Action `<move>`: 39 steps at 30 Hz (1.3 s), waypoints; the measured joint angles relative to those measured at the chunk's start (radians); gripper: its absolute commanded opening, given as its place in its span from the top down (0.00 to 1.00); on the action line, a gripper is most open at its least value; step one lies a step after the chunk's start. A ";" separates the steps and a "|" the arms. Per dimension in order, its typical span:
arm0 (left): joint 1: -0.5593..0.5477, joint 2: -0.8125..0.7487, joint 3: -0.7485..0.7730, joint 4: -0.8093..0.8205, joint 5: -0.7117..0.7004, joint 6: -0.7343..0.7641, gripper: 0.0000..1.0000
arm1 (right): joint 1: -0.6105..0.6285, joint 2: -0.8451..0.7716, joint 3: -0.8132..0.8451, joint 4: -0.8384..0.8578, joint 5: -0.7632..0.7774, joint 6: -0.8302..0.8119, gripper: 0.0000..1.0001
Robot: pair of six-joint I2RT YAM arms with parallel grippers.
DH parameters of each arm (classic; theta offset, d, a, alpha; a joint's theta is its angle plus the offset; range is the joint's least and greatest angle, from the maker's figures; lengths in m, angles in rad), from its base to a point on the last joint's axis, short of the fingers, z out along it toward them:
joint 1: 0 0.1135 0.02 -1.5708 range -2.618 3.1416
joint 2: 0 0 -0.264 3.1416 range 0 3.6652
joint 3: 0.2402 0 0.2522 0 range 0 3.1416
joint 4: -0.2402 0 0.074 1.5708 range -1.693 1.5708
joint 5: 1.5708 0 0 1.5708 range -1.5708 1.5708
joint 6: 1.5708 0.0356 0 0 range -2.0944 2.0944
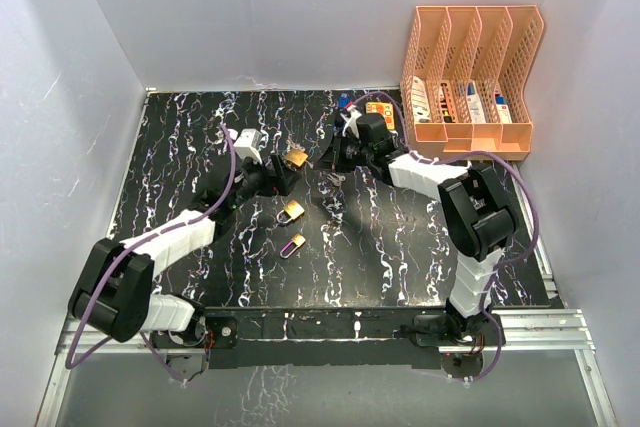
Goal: Unlock with the key
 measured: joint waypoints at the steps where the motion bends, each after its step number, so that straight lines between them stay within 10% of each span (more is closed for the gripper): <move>1: 0.000 0.007 0.000 0.018 0.010 -0.001 0.24 | 0.000 -0.011 -0.008 0.015 -0.009 0.009 1.00; 39: 0.097 0.253 0.223 0.069 0.579 -0.026 0.30 | 0.000 -0.438 -0.349 0.164 0.065 -0.550 1.00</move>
